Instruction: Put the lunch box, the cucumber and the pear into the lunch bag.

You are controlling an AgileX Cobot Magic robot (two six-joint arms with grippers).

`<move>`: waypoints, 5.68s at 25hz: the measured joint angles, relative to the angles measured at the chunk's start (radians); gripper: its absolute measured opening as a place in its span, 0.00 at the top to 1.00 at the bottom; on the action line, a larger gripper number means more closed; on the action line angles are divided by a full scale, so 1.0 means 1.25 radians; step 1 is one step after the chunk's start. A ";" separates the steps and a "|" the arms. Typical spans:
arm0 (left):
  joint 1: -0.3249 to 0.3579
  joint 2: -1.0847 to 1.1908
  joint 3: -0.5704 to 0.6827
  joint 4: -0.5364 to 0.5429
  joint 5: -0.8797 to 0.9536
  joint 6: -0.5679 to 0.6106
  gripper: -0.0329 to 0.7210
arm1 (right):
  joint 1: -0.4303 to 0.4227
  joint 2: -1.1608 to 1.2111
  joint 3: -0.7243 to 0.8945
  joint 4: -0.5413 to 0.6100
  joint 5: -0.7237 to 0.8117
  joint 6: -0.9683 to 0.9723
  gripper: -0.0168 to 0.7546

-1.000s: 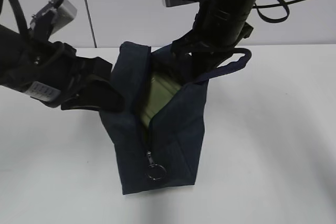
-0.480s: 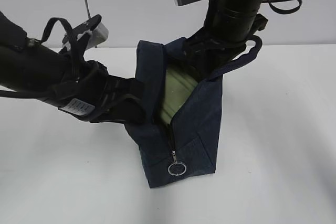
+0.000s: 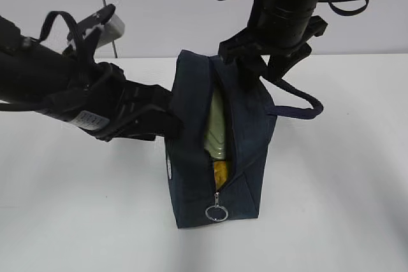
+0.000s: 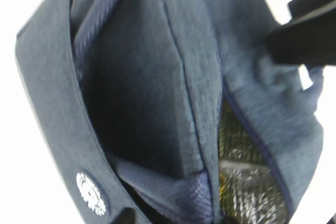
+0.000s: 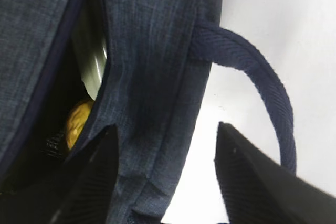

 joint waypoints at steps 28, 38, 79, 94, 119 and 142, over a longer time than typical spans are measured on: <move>-0.055 -0.013 0.000 0.046 0.089 0.000 0.55 | 0.000 -0.266 0.101 0.049 0.001 -0.056 0.36; -0.056 0.034 0.000 0.055 0.026 0.002 0.69 | 0.000 -0.528 0.427 0.190 -0.098 -0.184 0.36; -0.058 0.034 0.000 0.061 -0.039 0.043 0.94 | 0.000 -0.468 0.918 1.050 -0.501 -1.311 0.52; -0.058 0.034 0.000 0.060 -0.049 0.044 0.94 | 0.000 -0.312 0.951 1.272 -0.532 -1.595 0.60; -0.058 0.034 0.000 0.060 -0.042 0.045 0.94 | 0.000 -0.104 0.872 1.431 -0.549 -1.742 0.60; -0.058 0.034 0.000 0.060 -0.036 0.045 0.94 | 0.000 -0.068 0.825 1.430 -0.526 -1.744 0.77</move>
